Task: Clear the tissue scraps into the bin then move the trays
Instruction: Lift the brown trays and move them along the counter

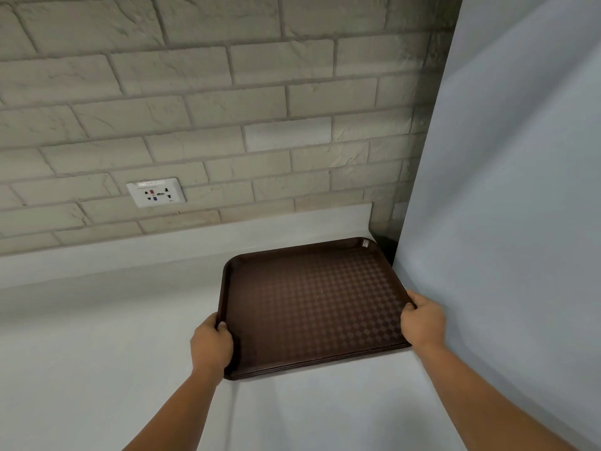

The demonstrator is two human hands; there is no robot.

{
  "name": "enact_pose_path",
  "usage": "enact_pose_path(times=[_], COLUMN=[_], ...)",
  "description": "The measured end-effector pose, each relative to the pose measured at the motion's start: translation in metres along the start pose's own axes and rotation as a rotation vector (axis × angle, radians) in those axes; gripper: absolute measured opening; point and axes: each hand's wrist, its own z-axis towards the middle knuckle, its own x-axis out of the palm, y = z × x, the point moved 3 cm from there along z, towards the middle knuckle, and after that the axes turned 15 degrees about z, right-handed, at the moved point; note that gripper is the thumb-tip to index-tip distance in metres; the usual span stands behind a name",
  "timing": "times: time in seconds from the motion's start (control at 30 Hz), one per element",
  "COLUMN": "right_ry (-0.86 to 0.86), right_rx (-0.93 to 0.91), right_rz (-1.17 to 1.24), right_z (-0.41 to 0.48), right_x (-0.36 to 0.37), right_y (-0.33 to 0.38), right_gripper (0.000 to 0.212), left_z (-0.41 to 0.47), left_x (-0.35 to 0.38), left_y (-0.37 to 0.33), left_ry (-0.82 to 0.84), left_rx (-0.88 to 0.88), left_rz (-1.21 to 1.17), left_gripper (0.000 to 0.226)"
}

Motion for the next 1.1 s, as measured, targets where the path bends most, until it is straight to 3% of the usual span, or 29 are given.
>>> enact_pose_path(times=[0.37, 0.9, 1.1], right_ry=[-0.026, -0.028, 0.033], right_rx=[0.024, 0.019, -0.109], right_rz=[0.052, -0.034, -0.234], right_z=[0.055, 0.062, 0.041], right_x=[0.034, 0.043, 0.032], right_y=[0.004, -0.007, 0.011], right_gripper=[0.040, 0.037, 0.035], left_z=[0.056, 0.061, 0.056], left_x=[0.016, 0.026, 0.014], left_y=[-0.029, -0.033, -0.039], left_ry=[-0.002, 0.015, 0.048], left_rx=[0.018, -0.020, 0.085], left_rz=[-0.031, -0.006, 0.234], left_gripper=[0.033, 0.035, 0.032])
